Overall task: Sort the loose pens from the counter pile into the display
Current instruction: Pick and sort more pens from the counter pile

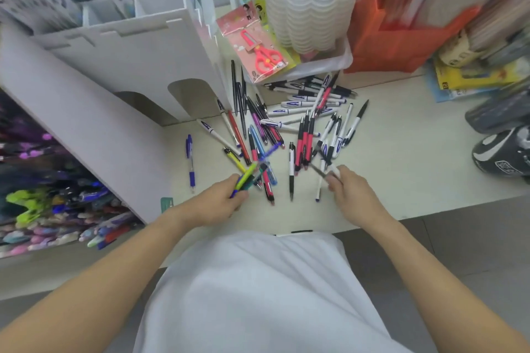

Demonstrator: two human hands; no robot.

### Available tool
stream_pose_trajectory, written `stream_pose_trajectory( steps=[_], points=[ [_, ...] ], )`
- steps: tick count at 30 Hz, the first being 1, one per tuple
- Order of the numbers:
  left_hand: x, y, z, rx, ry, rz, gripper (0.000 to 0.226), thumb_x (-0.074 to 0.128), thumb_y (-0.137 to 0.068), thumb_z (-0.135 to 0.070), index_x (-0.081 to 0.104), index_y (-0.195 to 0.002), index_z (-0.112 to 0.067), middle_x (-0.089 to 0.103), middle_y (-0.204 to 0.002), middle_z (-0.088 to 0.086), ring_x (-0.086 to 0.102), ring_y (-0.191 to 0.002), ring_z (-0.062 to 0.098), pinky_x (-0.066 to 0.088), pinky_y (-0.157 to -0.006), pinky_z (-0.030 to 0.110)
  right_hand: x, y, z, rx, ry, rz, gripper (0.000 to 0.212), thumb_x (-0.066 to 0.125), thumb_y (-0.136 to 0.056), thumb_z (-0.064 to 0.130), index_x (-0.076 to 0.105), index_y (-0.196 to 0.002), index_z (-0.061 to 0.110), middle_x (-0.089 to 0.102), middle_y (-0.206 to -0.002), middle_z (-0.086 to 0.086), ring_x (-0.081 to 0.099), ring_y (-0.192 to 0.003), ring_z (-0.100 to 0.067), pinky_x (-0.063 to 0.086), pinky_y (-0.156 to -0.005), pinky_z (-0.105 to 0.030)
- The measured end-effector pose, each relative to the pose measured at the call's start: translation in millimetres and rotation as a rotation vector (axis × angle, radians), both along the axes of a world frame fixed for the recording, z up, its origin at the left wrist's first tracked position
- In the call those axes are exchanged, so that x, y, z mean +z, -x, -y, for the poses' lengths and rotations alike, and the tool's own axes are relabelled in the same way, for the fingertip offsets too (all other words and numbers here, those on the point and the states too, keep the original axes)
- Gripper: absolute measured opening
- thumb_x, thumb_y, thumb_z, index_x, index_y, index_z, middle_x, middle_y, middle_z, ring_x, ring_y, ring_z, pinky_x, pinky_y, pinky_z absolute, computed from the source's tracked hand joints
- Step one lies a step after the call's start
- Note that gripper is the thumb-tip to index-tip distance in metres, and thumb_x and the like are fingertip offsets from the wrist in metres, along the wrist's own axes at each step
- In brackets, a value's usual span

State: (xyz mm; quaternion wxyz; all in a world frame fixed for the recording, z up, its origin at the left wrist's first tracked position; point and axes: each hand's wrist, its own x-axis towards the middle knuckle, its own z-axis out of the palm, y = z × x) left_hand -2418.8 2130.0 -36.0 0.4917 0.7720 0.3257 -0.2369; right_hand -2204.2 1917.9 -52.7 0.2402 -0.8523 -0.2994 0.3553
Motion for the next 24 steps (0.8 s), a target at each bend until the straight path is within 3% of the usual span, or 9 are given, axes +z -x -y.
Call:
stream_pose_trajectory(
  steps=[2,4,8,11,15,18,21,24],
  points=[
    [-1.0,-2.9,4.0,0.260,0.106,0.033,0.014,0.046,-0.105,-0.025,0.045,-0.095,-0.015,0.057,-0.076,0.005,0.053,-0.062,0.017,0.047,-0.058,0.030,-8.0,1.7,1.0,-0.220,0.027,0.014,0.021,0.041,-0.108,0.021,0.052,-0.106,0.004,0.056,-0.089,-0.009,0.051,-0.078,-0.030,0.032,-0.057,-0.037],
    [-6.9,-11.5,11.3,0.459,0.082,0.010,0.015,0.044,-0.105,-0.026,0.047,-0.099,-0.013,0.059,-0.080,0.010,0.056,-0.062,0.020,0.047,-0.057,0.031,-15.2,5.7,-10.0,-0.358,0.042,-0.002,0.027,0.044,-0.106,0.025,0.051,-0.111,0.000,0.054,-0.098,-0.013,0.053,-0.083,-0.032,0.033,-0.057,-0.034],
    [-25.9,-33.4,21.0,0.758,-0.074,0.020,0.027,0.043,-0.101,-0.040,0.047,-0.100,-0.014,0.066,-0.091,0.019,0.064,-0.074,0.031,0.053,-0.062,0.037,-22.9,14.0,-51.6,-0.335,0.090,0.052,0.056,0.065,-0.094,0.042,0.049,-0.122,-0.003,0.054,-0.117,-0.020,0.058,-0.101,-0.038,0.049,-0.083,-0.040],
    [-57.6,-41.0,16.8,0.742,-0.151,0.043,0.040,0.039,-0.085,-0.054,0.048,-0.096,-0.017,0.066,-0.097,0.020,0.065,-0.090,0.040,0.056,-0.081,0.053,-22.8,22.3,-81.3,-0.240,0.122,0.090,0.056,0.071,-0.086,0.049,0.057,-0.115,0.003,0.059,-0.111,-0.015,0.061,-0.098,-0.032,0.054,-0.084,-0.039],
    [-31.4,-68.9,31.7,0.794,0.004,0.060,0.024,0.049,-0.097,-0.036,0.055,-0.100,-0.013,0.071,-0.086,0.012,0.068,-0.077,0.031,0.055,-0.069,0.040,-17.8,35.7,-105.6,-0.146,0.123,0.034,0.041,0.064,-0.091,0.042,0.068,-0.093,0.002,0.070,-0.095,-0.020,0.064,-0.092,-0.036,0.051,-0.075,-0.037],
    [-27.2,-73.6,34.3,0.829,0.081,0.085,0.018,0.049,-0.103,-0.021,0.058,-0.111,-0.008,0.068,-0.088,0.014,0.063,-0.073,0.028,0.056,-0.071,0.043,-11.9,47.9,-113.6,-0.137,0.090,-0.096,0.035,0.055,-0.099,0.033,0.064,-0.092,0.001,0.069,-0.098,-0.023,0.064,-0.093,-0.040,0.043,-0.068,-0.035],
    [-30.6,-64.7,26.5,0.854,0.131,0.072,0.024,0.049,-0.103,-0.021,0.057,-0.122,-0.009,0.068,-0.107,0.015,0.066,-0.091,0.030,0.058,-0.077,0.044,-14.6,59.0,-113.8,-0.127,0.058,-0.269,0.034,0.050,-0.102,0.031,0.064,-0.094,0.001,0.071,-0.095,-0.020,0.067,-0.087,-0.036,0.047,-0.064,-0.034],
    [-33.5,-53.2,20.5,0.925,0.238,0.068,0.024,0.048,-0.104,-0.028,0.052,-0.125,-0.017,0.067,-0.117,0.011,0.066,-0.103,0.030,0.058,-0.084,0.051,-14.4,75.0,-113.6,-0.132,0.017,-0.425,0.038,0.044,-0.103,0.036,0.067,-0.107,0.006,0.072,-0.095,-0.019,0.069,-0.086,-0.036,0.058,-0.080,-0.046]
  ],
)
